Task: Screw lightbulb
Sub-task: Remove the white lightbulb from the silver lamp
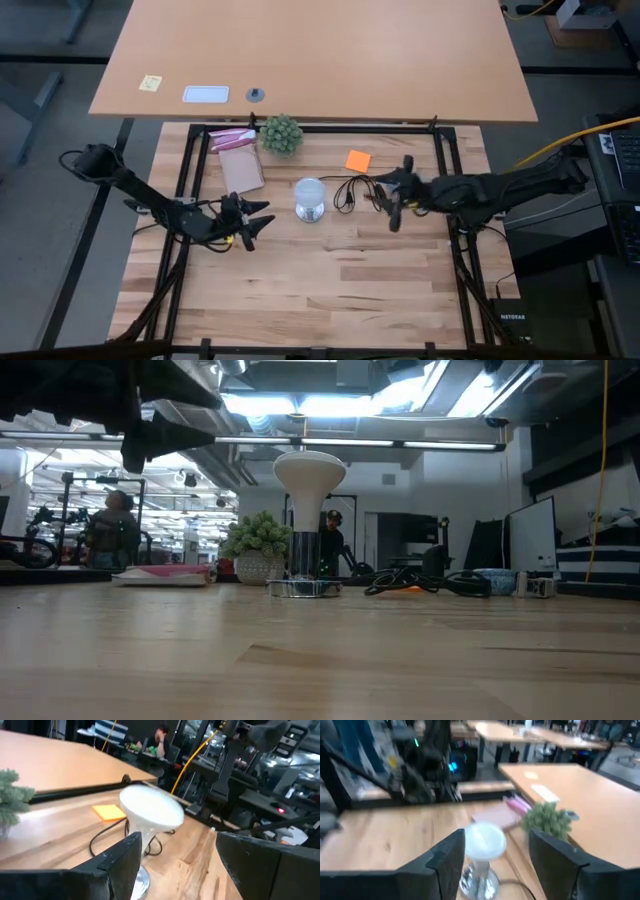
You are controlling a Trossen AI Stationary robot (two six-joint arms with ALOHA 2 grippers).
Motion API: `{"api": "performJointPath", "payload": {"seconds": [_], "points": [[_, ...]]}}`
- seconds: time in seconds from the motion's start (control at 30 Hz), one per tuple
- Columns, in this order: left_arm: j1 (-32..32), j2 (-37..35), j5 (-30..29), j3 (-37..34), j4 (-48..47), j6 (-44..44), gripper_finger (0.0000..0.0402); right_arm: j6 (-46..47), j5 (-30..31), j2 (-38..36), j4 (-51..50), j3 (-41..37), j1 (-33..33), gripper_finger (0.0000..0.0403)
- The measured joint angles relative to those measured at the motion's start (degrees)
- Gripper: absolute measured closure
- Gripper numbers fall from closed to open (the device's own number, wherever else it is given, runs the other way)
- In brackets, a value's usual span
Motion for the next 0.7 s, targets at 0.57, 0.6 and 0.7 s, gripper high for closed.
{"api": "performJointPath", "payload": {"seconds": [0.57, 0.6, 0.7], "points": [[5.05, 0.57, -0.01, -0.02, -2.68, -6.27, 0.0155, -9.21, 8.36, -2.01, -4.92, -0.02, -0.09, 0.0175], [5.56, 1.05, -0.01, 0.00, -2.65, -6.51, 0.0155, -8.99, 8.24, -3.34, -5.31, -0.33, -0.47, 0.0175], [7.21, 3.79, -0.01, 0.00, -2.38, -6.92, 0.0155, -5.49, 3.60, -6.86, -5.21, -4.00, -3.04, 0.0175]]}}
